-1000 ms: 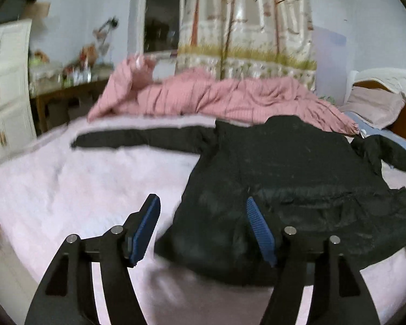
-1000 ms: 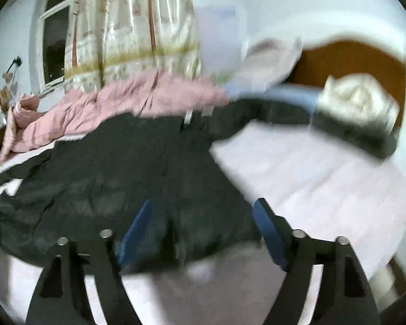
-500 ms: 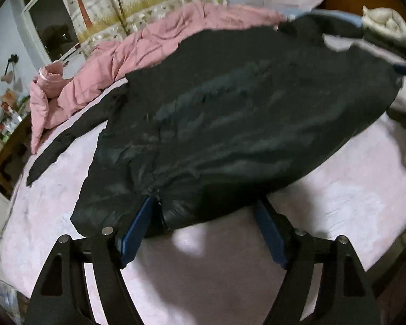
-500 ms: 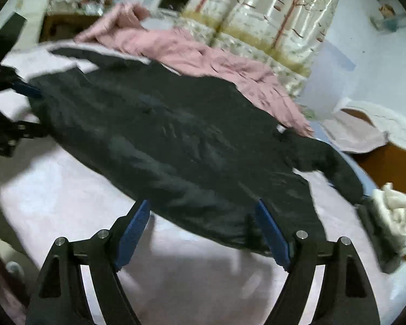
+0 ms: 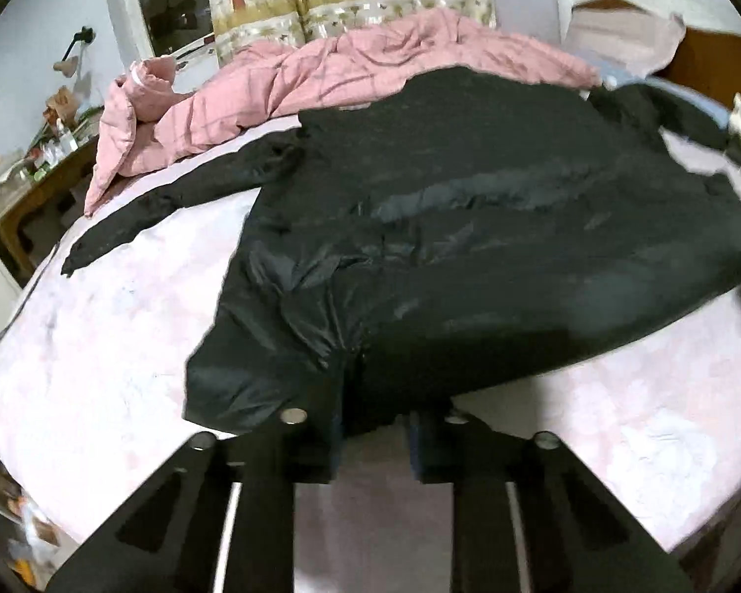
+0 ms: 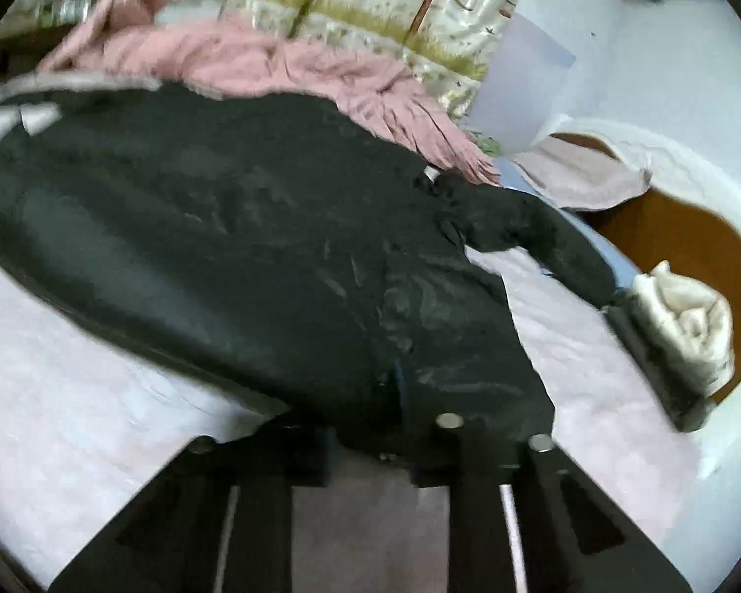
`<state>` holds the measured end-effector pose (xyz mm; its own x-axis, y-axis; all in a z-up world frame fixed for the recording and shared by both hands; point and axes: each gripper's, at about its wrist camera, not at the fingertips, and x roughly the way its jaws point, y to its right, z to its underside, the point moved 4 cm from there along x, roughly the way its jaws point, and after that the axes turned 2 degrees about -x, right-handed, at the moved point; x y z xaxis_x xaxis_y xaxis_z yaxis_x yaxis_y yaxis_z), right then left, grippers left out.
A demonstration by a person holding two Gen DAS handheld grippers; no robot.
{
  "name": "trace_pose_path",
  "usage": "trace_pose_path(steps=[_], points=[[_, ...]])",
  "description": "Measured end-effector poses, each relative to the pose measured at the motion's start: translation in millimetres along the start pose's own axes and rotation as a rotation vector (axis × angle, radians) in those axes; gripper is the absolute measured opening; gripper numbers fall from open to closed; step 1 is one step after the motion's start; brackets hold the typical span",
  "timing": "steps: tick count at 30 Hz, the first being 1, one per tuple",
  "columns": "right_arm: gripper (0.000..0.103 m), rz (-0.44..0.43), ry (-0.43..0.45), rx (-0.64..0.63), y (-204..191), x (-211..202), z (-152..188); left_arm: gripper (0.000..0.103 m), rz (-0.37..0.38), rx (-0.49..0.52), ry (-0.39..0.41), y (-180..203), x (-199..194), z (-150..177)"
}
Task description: Fold large clothes
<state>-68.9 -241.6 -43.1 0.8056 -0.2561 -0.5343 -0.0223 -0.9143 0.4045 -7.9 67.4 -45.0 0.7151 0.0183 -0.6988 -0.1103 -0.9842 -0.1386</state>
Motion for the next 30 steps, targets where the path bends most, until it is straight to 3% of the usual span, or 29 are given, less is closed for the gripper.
trace_pose_path(steps=[3, 7, 10, 11, 12, 14, 21, 26, 30], points=[[0.008, -0.009, 0.029, -0.039, -3.2, -22.0, -0.6, 0.015, -0.019, 0.001, 0.007, -1.4, -25.0, 2.6], [0.008, -0.102, -0.004, -0.039, -0.6, -49.2, 13.9, 0.020, 0.013, -0.042, -0.054, -8.0, -50.1, 23.7], [0.018, -0.114, -0.022, -0.048, 4.9, -57.1, 16.0, 0.027, -0.007, -0.035, -0.060, -7.1, -55.4, 29.1], [0.027, -0.106, -0.025, -0.039, 8.6, -57.0, 13.4, 0.029, -0.013, -0.033, -0.054, -6.9, -55.0, 26.3], [0.038, -0.095, -0.024, -0.023, 13.9, -55.7, 9.5, 0.033, -0.019, -0.036, -0.052, -7.0, -53.8, 22.5], [0.051, -0.084, -0.013, 0.022, 26.0, -53.8, 1.7, 0.038, -0.030, -0.043, -0.047, -9.2, -50.6, 14.8], [0.052, -0.046, 0.033, 0.002, 41.3, -27.1, -46.5, 0.051, -0.074, 0.016, 0.010, -12.7, -39.4, -47.3], [0.053, -0.042, 0.038, 0.021, 44.6, 13.9, -89.5, 0.054, -0.082, 0.010, -0.016, -14.2, 9.7, -88.9], [0.055, -0.044, 0.018, 0.056, 45.1, 50.4, -100.5, 0.054, -0.033, -0.042, 0.002, -14.9, 49.8, -107.2]])
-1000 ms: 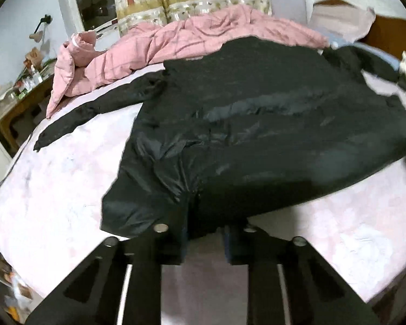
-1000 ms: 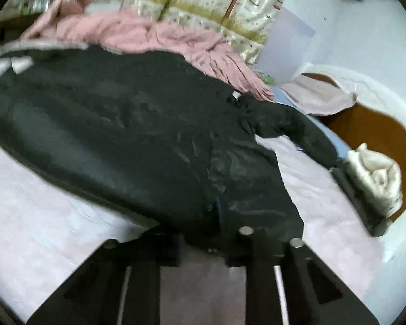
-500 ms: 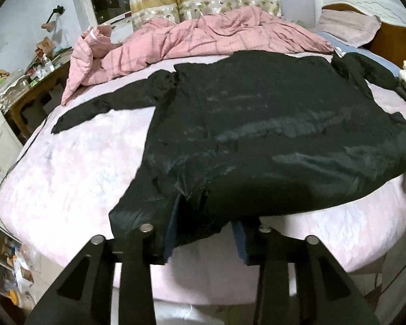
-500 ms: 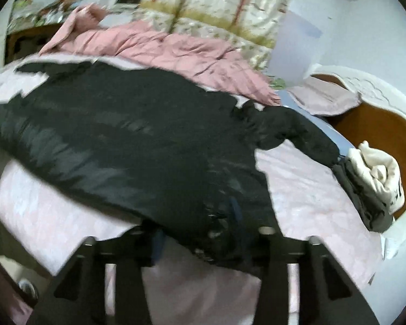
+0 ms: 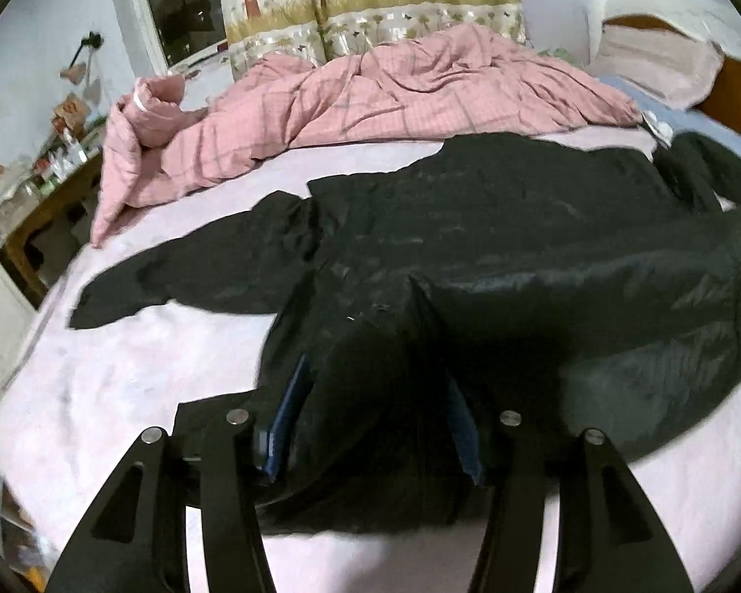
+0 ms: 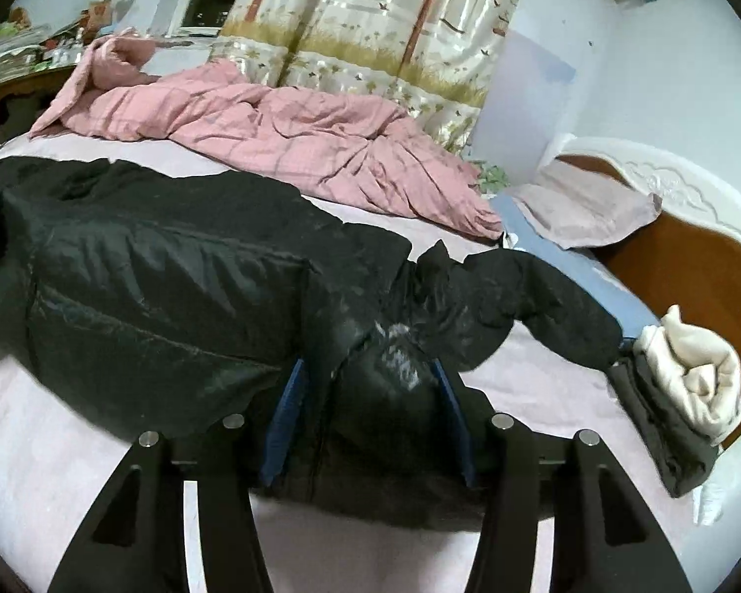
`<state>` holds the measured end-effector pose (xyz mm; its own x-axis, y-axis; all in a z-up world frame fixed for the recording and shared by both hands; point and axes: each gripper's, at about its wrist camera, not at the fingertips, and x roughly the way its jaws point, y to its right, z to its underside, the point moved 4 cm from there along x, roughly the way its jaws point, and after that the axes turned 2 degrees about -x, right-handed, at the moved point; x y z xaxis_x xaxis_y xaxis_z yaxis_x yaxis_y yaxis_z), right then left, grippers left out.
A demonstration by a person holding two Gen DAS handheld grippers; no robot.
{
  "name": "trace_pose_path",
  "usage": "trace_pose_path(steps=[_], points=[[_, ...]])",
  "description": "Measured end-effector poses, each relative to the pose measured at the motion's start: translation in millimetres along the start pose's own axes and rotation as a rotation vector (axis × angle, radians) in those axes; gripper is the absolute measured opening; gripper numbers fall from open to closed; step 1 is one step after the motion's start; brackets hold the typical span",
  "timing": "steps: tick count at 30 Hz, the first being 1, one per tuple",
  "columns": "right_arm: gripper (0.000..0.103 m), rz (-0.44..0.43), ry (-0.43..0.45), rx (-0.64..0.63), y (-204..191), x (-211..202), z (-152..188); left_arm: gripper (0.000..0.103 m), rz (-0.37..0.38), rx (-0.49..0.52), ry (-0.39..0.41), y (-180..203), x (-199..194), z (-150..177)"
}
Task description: Fold large clothes
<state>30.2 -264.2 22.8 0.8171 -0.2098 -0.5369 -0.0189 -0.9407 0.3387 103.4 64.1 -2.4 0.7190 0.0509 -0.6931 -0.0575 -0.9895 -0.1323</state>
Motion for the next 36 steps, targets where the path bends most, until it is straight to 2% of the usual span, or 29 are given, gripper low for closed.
trace_pose_path(steps=[3, 6, 8, 11, 13, 15, 17, 21, 22, 25, 29, 31, 32, 33, 36], points=[[0.063, -0.037, 0.021, 0.099, 11.0, 23.5, 11.6, 0.055, 0.030, -0.057, 0.031, 2.2, 23.6, -4.2], [0.063, -0.061, -0.020, 0.180, 26.5, 41.7, 24.4, 0.055, 0.036, -0.061, 0.040, 5.3, 37.2, -1.3], [0.065, -0.082, -0.002, 0.241, 37.6, 42.1, 25.6, 0.056, 0.036, -0.058, 0.050, 6.3, 38.1, -1.7], [0.073, -0.060, 0.020, 0.272, 45.7, 40.2, 26.8, 0.061, 0.026, -0.067, 0.095, 3.5, 31.0, -1.1], [0.074, -0.028, 0.037, 0.287, 50.5, 36.3, 27.9, 0.065, 0.010, -0.071, 0.118, 0.4, 23.8, 1.5], [0.082, -0.002, 0.060, 0.303, 57.4, 31.5, 28.4, 0.075, -0.012, -0.078, 0.146, -3.7, 12.6, 4.8], [0.086, 0.019, 0.077, 0.310, 62.7, 26.0, 29.9, 0.079, -0.038, -0.087, 0.170, -9.2, 0.0, 8.8], [0.086, 0.000, 0.084, 0.319, 66.9, 17.2, 33.1, 0.083, -0.066, -0.144, 0.193, -27.7, -16.6, 14.0], [0.086, -0.046, 0.091, 0.328, 66.7, 13.2, 33.8, 0.083, -0.063, -0.160, 0.195, -32.6, -17.3, 13.8], [0.087, -0.244, 0.078, 0.336, 61.9, 7.5, 35.8, 0.083, -0.077, -0.178, 0.172, -45.5, -11.1, 15.0], [0.087, -0.291, 0.072, 0.410, 68.8, 6.3, 42.8, 0.083, -0.168, -0.186, 0.015, -58.1, 19.8, 25.4], [0.087, -0.281, 0.074, 0.473, 77.8, 7.9, 47.1, 0.084, -0.160, -0.213, -0.051, -62.9, 35.7, 32.6], [0.080, -0.260, 0.075, 0.499, 83.1, 9.2, 49.2, 0.084, -0.163, -0.222, -0.064, -65.0, 40.2, 35.3], [0.063, -0.240, 0.071, 0.514, 86.9, 11.2, 50.8, 0.084, -0.175, -0.227, -0.075, -66.1, 44.3, 36.9], [0.042, -0.164, 0.013, 0.480, 89.5, 26.3, 51.9, 0.084, -0.187, -0.227, -0.088, -64.1, 45.8, 39.7]])
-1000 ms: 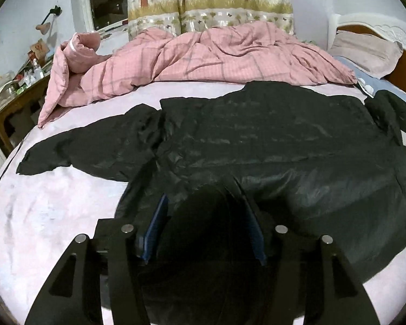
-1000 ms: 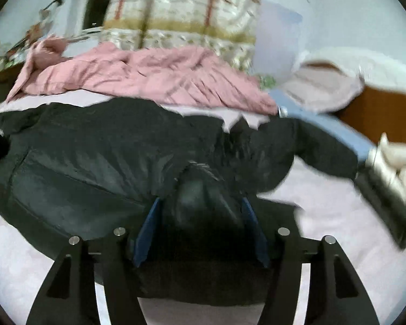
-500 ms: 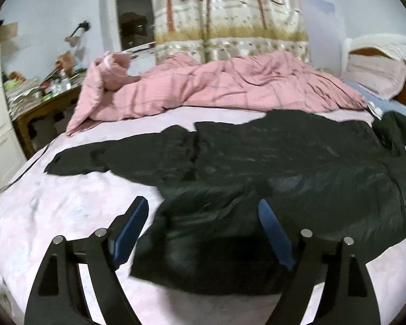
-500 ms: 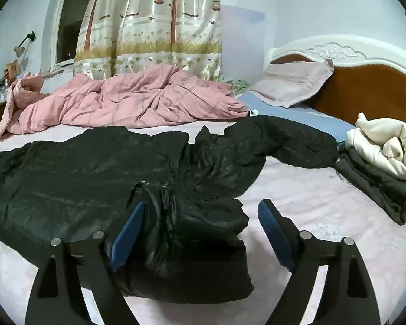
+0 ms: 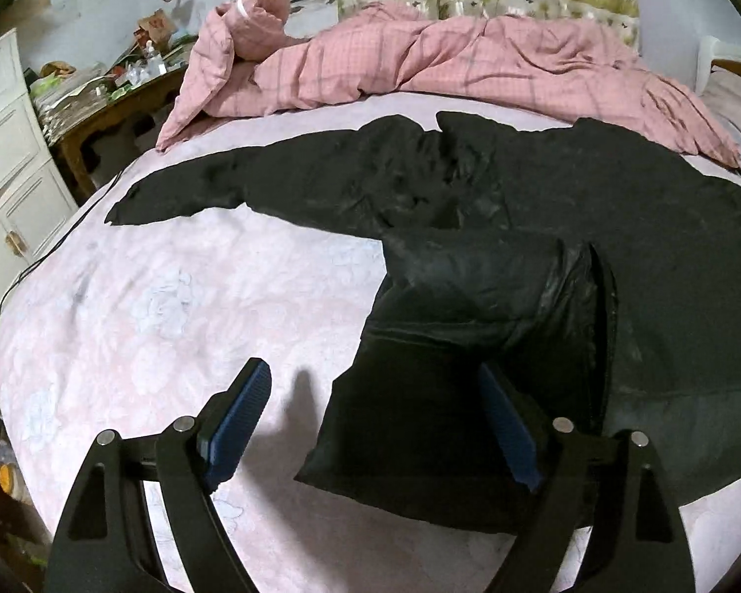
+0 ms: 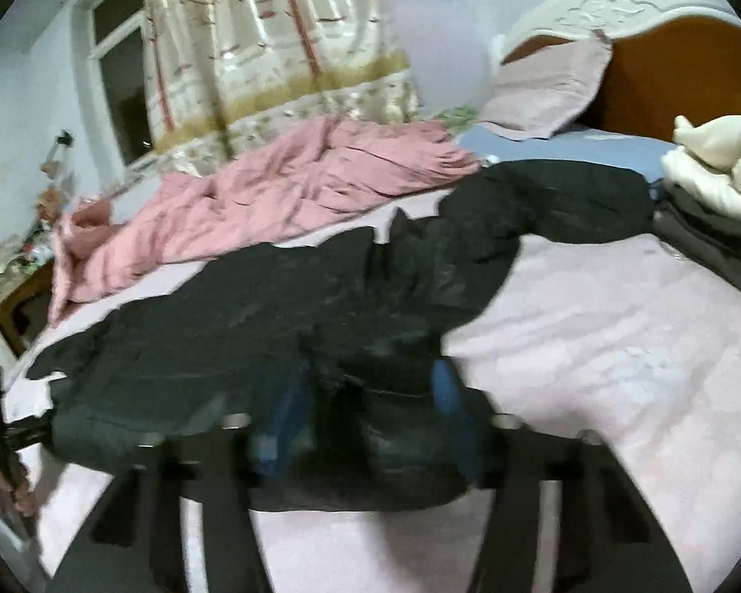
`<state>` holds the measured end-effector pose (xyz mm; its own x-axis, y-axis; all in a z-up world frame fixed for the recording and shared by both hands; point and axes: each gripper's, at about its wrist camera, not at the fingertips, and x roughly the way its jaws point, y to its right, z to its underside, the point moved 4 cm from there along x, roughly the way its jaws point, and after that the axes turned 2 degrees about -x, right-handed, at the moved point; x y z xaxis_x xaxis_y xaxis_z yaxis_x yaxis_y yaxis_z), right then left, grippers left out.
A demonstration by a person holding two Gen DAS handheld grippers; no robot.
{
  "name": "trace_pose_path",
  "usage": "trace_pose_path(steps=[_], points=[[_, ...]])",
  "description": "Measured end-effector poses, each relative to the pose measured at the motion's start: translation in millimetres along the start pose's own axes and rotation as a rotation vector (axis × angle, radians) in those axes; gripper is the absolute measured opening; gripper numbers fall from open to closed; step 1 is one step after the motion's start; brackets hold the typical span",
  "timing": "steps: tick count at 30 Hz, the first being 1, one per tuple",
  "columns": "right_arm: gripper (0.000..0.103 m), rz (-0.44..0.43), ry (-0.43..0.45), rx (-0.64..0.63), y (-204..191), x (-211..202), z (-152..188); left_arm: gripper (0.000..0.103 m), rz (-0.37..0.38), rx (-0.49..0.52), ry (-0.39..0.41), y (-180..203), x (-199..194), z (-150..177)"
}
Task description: Fold large clothes
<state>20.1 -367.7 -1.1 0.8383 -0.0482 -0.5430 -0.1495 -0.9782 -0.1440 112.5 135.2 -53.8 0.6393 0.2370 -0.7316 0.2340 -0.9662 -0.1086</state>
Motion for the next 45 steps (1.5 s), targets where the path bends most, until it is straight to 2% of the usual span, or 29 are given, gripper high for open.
trace_pose_path(steps=[2, 6, 10, 11, 13, 15, 17, 19, 21, 22, 23, 24, 25, 26, 28, 33, 35, 41, 43, 45], points=[[0.032, 0.081, -0.049, -0.055, 2.0, 19.8, -2.1, 0.084, -0.008, 0.004, 0.004, 1.6, -0.4, 0.4], [0.032, 0.156, -0.075, -0.017, 20.3, 53.8, -20.4, 0.084, -0.023, 0.018, 0.017, 5.6, 0.7, 1.8], [0.029, 0.190, -0.161, 0.067, 43.7, 79.8, -16.6, 0.084, -0.001, 0.004, 0.018, 0.6, 0.5, 1.1], [0.029, 0.165, -0.151, 0.114, 47.9, 76.1, -14.9, 0.084, 0.007, 0.001, 0.023, -0.2, -0.4, 0.4], [0.029, 0.082, -0.069, 0.183, 49.5, 53.0, -19.6, 0.083, 0.027, 0.002, 0.054, 0.2, -7.5, -1.2], [0.029, 0.026, 0.034, 0.172, 42.3, 23.8, -26.5, 0.082, 0.061, 0.011, 0.131, 3.0, -24.6, -5.2], [0.029, -0.005, 0.109, 0.118, 30.4, -1.7, -30.0, 0.081, 0.097, 0.043, 0.261, 10.8, -53.0, -9.4], [0.029, -0.084, 0.134, 0.078, 15.7, -15.5, -28.3, 0.081, 0.138, 0.075, 0.381, 19.7, -79.3, -11.1], [0.029, -0.170, 0.101, 0.049, -2.2, -13.7, -26.1, 0.081, 0.202, 0.107, 0.435, 32.9, -95.9, -8.9], [0.029, -0.193, 0.081, 0.033, -12.6, -9.0, -23.6, 0.081, 0.233, 0.124, 0.429, 39.8, -97.9, -8.1], [0.036, -0.196, 0.060, 0.018, -20.7, -4.2, -21.5, 0.081, 0.264, 0.143, 0.411, 48.4, -97.3, -6.7], [0.058, -0.186, 0.027, 0.000, -32.1, 3.4, -17.3, 0.081, 0.287, 0.160, 0.386, 58.2, -94.1, -4.3], [0.072, -0.171, 0.003, -0.008, -40.2, 11.2, -13.5, 0.081, 0.301, 0.169, 0.364, 65.4, -90.2, -2.3], [0.080, -0.164, -0.012, -0.012, -48.5, 17.4, -9.2, 0.081, 0.319, 0.174, 0.343, 71.6, -86.3, -1.0], [0.080, -0.154, -0.064, -0.034, -60.5, 31.5, -2.7, 0.081, 0.348, 0.188, 0.281, 84.8, -74.5, 1.7], [0.080, -0.061, -0.234, -0.132, -69.3, 73.7, 25.0, 0.083, 0.336, 0.196, 0.133, 103.1, -38.2, 10.3], [0.081, -0.053, -0.243, -0.145, -70.1, 78.6, 27.5, 0.083, 0.306, 0.228, 0.116, 110.6, -34.9, 17.6], [0.082, -0.039, -0.270, -0.164, -72.0, 83.9, 31.3, 0.083, 0.264, 0.269, 0.121, 120.9, -34.0, 23.9], [0.082, -0.041, -0.234, -0.147, -71.3, 76.3, 27.5, 0.080, 0.272, 0.252, 0.148, 115.5, -39.1, 21.4], [0.082, -0.058, -0.180, -0.127, -70.7, 60.7, 21.5, 0.078, 0.300, 0.218, 0.215, 109.1, -55.0, 17.0]])
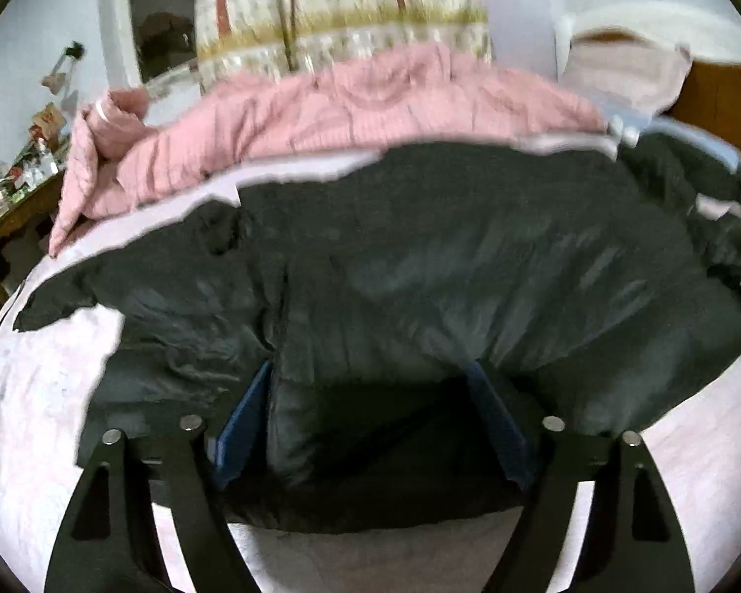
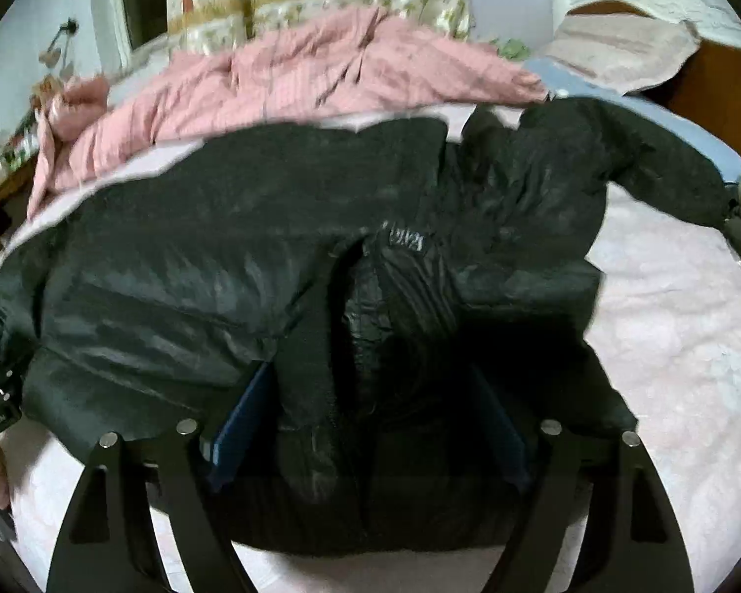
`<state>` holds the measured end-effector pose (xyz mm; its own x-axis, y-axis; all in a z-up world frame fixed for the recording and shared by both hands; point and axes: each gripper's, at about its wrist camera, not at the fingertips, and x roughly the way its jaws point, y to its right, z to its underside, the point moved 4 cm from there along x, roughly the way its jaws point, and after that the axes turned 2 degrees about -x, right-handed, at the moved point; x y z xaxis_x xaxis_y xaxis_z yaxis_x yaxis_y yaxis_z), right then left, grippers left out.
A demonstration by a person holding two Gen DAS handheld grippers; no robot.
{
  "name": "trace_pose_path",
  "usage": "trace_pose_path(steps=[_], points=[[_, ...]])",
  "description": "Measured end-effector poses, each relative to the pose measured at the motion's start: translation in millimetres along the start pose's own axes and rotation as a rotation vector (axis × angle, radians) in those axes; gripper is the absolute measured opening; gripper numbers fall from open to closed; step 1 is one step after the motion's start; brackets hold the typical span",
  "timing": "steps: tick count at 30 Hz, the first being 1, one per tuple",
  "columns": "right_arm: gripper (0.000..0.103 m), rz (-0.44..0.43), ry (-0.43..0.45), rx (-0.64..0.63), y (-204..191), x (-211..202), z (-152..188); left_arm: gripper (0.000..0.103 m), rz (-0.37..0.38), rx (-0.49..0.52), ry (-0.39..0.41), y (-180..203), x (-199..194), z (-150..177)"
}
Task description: Fold large clothes
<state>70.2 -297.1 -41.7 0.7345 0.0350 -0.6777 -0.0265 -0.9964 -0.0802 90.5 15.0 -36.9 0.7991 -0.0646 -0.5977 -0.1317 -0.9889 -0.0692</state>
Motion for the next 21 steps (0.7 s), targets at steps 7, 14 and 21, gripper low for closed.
trace_pose_path(steps=[7, 14, 21], points=[[0.083, -0.102, 0.080, -0.077, -36.7, -37.3, -3.0, 0.078, 0.254, -0.032, 0.120, 32.1, -43.4, -19.2], [0.088, -0.049, -0.069, -0.151, -53.2, -0.3, 18.3, 0.078, 0.206, 0.022, -0.125, 59.2, 13.1, 3.1], [0.092, 0.036, -0.073, -0.246, -64.6, 11.5, 25.1, 0.079, 0.154, 0.092, -0.139, 71.0, 13.8, 12.0]])
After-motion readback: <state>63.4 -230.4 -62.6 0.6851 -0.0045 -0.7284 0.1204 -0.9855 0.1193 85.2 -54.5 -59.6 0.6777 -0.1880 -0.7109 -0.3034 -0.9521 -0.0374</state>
